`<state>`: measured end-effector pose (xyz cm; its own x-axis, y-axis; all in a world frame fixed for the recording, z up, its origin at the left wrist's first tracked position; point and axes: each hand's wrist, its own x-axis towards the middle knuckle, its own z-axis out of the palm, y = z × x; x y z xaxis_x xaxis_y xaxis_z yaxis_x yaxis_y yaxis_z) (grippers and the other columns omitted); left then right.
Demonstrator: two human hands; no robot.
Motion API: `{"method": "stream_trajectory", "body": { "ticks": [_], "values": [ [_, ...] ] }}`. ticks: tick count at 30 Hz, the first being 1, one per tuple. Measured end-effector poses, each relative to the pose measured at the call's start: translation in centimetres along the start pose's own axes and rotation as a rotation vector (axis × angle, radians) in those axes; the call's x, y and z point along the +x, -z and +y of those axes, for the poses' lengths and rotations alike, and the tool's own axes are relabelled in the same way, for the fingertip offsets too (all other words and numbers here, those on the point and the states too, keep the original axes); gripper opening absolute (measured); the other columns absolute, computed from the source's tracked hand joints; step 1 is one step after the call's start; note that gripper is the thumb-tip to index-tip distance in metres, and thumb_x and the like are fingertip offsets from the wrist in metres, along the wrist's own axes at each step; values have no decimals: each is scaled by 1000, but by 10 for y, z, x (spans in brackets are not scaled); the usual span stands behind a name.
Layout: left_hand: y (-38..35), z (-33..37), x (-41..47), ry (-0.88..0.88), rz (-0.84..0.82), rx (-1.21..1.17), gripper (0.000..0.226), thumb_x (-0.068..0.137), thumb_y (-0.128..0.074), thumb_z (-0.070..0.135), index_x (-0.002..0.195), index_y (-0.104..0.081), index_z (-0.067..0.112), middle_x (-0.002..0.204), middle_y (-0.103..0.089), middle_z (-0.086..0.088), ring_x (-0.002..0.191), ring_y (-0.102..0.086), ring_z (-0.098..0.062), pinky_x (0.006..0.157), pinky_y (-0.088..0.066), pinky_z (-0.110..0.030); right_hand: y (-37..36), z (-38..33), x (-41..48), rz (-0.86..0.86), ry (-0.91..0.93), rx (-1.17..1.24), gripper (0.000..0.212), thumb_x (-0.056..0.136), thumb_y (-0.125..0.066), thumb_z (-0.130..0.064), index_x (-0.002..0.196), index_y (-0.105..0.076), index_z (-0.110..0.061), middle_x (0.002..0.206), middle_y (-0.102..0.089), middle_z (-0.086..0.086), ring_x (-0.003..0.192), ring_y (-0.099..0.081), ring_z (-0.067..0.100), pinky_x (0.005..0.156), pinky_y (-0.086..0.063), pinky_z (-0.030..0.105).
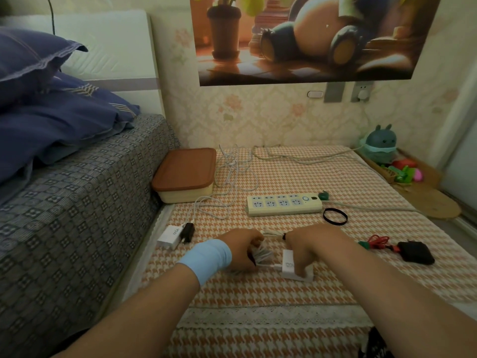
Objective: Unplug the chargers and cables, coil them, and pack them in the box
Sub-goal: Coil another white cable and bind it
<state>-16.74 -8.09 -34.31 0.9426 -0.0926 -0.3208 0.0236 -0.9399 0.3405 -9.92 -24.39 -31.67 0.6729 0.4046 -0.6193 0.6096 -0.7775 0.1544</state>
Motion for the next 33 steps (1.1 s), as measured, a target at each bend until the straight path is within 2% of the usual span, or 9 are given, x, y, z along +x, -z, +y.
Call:
{"method": "stream_trajectory", "body": {
  "ticks": [4, 7, 9, 12, 14, 22, 26, 29, 33],
  "values": [
    [1, 10, 14, -87, 92, 197, 65, 82, -77, 30, 141, -49, 26, 144, -39, -2, 130, -40, -26, 105, -43, -42, -1, 16, -1, 23, -75, -35, 64, 79, -82, -42, 129, -54, -14, 118, -56, 5, 107, -59, 26, 84, -52, 39],
    [5, 10, 23, -21, 54, 326, 64, 84, -71, 44, 142, -44, 38, 159, -12, -2, 145, -13, -33, 114, -31, -51, -11, 25, 8, 209, 43, 102, 114, 70, -86, -54, 157, -19, -25, 160, -24, 8, 143, -33, 33, 108, -41, 48],
    [6, 9, 30, 9, -76, 313, 65, 89, -65, 45, 147, -37, 33, 162, -9, -6, 148, -10, -34, 116, -27, -51, -18, 24, 13, 244, 209, 221, 130, 69, -87, -55, 161, 3, -33, 169, -4, -2, 154, -15, 28, 120, -29, 50],
    [9, 10, 36, -4, -117, 165, 58, 88, -69, 37, 140, -46, 26, 148, -42, -3, 134, -41, -29, 109, -39, -44, -26, 21, 21, 226, 272, 254, 125, 76, -85, -46, 161, 5, -31, 168, -14, -1, 150, -25, 27, 116, -36, 46],
    [13, 13, 39, 5, -69, 97, 54, 84, -74, 35, 133, -53, 27, 142, -47, 1, 128, -47, -25, 107, -41, -41, -27, 22, 22, 273, 242, 187, 117, 79, -83, -43, 162, -1, -30, 160, -30, 6, 140, -38, 30, 108, -44, 44],
    [2, 59, 64, -103, 39, 126, 63, 84, -75, 34, 139, -47, 24, 146, -43, -1, 129, -45, -25, 106, -41, -38, -34, 68, 16, 256, 77, 112, 90, 85, -75, -37, 158, -25, -25, 149, -46, 6, 126, -53, 28, 99, -52, 44],
    [-6, 78, 79, -123, 26, 118, 61, 86, -72, 36, 140, -46, 25, 145, -45, -2, 127, -47, -26, 105, -43, -40, -41, 89, 13, 240, 16, 121, 84, 89, -71, -34, 159, -23, -25, 147, -48, 6, 120, -57, 28, 94, -54, 42],
    [-10, 84, 85, -126, 20, 115, 67, 87, -70, 38, 145, -39, 27, 151, -40, -2, 132, -44, -27, 108, -41, -43, -46, 96, 14, 219, 7, 183, 95, 90, -69, -34, 162, -8, -31, 148, -46, 9, 108, -61, 28, 87, -57, 43],
    [-2, 80, 78, -139, 58, 36, 72, 89, -64, 46, 150, -30, 29, 156, -33, 2, 138, -39, -24, 111, -37, -40, -39, 93, 11, 281, 115, 335, 97, 89, -65, -45, 162, -2, -31, 154, -38, 12, 127, -52, 35, 95, -52, 53]
  ]
}}
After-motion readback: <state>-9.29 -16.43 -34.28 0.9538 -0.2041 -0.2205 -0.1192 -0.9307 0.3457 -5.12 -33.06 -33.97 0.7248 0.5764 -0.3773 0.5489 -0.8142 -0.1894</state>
